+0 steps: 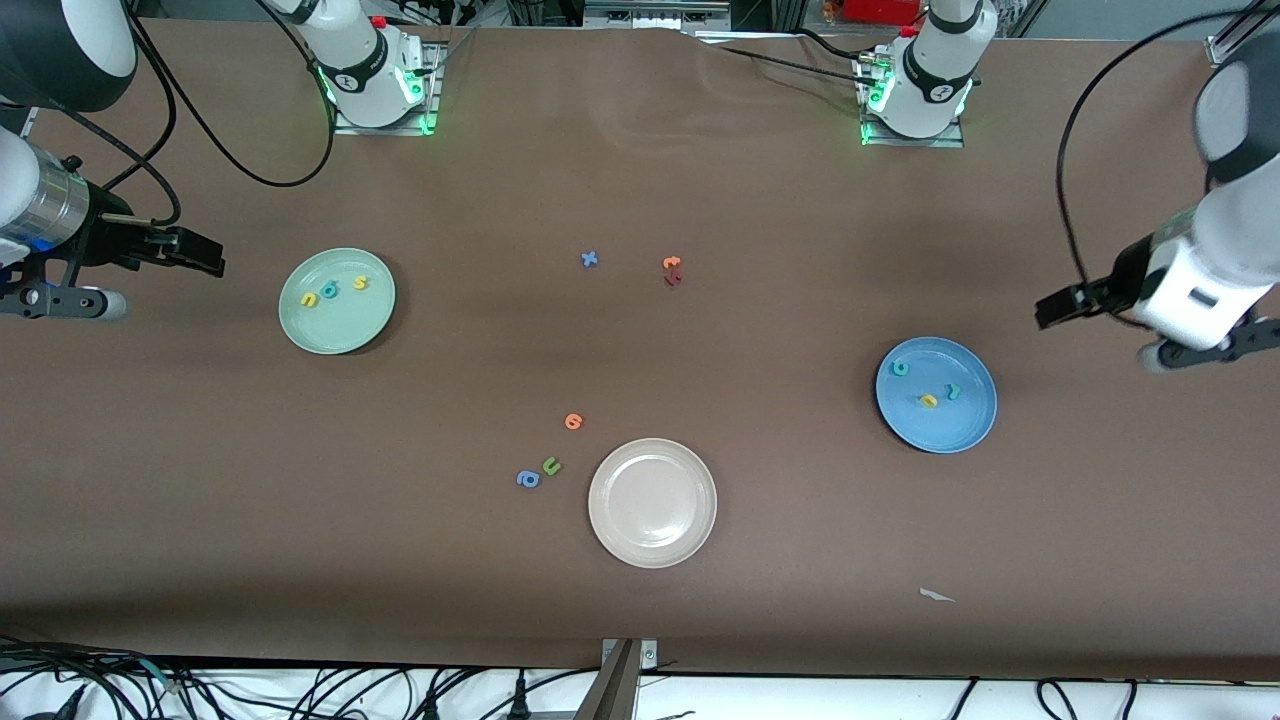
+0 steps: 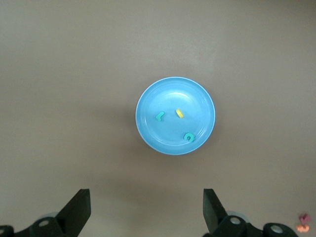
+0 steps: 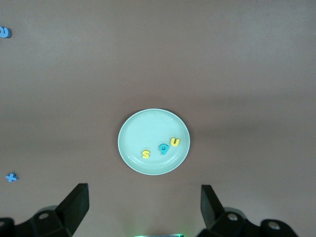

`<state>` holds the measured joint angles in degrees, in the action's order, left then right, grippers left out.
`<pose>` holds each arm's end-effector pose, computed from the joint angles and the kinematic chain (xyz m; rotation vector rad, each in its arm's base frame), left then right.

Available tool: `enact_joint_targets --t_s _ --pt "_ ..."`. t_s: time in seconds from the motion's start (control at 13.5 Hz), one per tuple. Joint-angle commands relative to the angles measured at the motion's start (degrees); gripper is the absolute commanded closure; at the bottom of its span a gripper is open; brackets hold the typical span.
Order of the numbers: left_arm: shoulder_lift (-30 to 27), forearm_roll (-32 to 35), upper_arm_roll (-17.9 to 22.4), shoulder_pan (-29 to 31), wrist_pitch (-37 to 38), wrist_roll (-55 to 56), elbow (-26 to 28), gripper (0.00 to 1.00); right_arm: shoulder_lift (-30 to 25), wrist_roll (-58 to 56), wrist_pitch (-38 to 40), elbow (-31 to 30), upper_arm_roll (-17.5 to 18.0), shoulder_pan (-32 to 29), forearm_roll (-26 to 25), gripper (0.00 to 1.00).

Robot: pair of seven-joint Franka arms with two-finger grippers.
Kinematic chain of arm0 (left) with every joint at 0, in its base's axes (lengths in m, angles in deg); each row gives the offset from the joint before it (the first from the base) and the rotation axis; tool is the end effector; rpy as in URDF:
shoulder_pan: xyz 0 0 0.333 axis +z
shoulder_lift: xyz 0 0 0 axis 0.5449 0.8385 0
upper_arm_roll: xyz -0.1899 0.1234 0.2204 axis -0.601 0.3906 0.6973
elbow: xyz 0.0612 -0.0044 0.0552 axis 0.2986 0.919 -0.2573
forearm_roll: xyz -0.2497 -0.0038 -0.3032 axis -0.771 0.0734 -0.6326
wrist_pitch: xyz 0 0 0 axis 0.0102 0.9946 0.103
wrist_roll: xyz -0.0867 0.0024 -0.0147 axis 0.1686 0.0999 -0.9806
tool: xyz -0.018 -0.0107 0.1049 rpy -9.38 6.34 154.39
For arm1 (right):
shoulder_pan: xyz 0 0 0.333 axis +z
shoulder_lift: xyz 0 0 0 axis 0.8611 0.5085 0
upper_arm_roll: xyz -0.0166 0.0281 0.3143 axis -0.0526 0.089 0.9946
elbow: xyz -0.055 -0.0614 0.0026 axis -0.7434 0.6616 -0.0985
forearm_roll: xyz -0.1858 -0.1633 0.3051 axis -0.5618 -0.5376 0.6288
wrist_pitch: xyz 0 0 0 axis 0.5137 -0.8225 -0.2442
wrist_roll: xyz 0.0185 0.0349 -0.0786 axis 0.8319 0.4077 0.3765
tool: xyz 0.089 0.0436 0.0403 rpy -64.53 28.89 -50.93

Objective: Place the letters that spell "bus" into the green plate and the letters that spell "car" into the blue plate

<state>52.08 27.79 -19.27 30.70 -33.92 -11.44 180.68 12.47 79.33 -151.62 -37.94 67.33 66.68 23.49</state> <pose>0.5858 -0.0051 0.5381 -3.0932 -0.3231 0.1538 0.5794 0.0213 0.5532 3.0754 -0.0843 -0.2293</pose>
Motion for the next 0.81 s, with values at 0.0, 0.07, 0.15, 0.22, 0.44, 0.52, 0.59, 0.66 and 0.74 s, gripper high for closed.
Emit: enact_joint_targets --t_s 0.0,0.07,0.15,0.22,0.44,0.52,0.59,0.66,0.74 --pt "-5.0 -1.2 1.9 -1.5 1.3 -4.5 2.0 0.00 0.4 0.0 0.4 1.3 0.6 -0.7 0.2 0.00" --pt "-5.4 -1.1 1.9 -1.6 1.3 -4.5 1.9 0.00 0.5 -0.1 0.5 1.3 0.6 -0.7 0.0 0.00" --pt "-5.8 -1.1 1.8 -1.6 1.3 -4.6 1.9 0.00 0.5 -0.2 0.5 1.3 0.6 -0.6 -0.1 0.00" --pt "-5.9 -1.1 1.7 -1.6 1.3 -4.8 1.9 0.00 0.5 -0.1 0.5 1.3 0.6 -0.5 -0.3 0.00" --pt "-5.9 -1.2 1.1 -1.5 1.3 -7.4 2.0 0.00 0.5 -0.2 0.5 1.3 0.7 -0.4 -0.4 0.00" --pt "-6.3 -1.3 1.1 -1.5 1.3 -7.6 2.0 0.00 0.5 -0.2 0.5 1.3 0.7 -0.4 -0.4 0.00" --pt "-6.3 -1.3 1.1 -1.4 1.3 -7.4 2.1 0.00 0.5 -0.2 0.5 1.3 0.7 -0.4 -0.4 0.00" --pt "-6.2 -1.3 1.1 -1.4 1.4 -7.4 2.1 0.00 0.5 -0.2 0.5 1.3 0.7 -0.4 -0.4 0.00" --pt "-6.1 -1.3 1.1 -1.2 1.5 -7.6 2.0 0.00 0.5 -0.2 0.5 1.3 0.7 -0.4 -0.3 0.00"
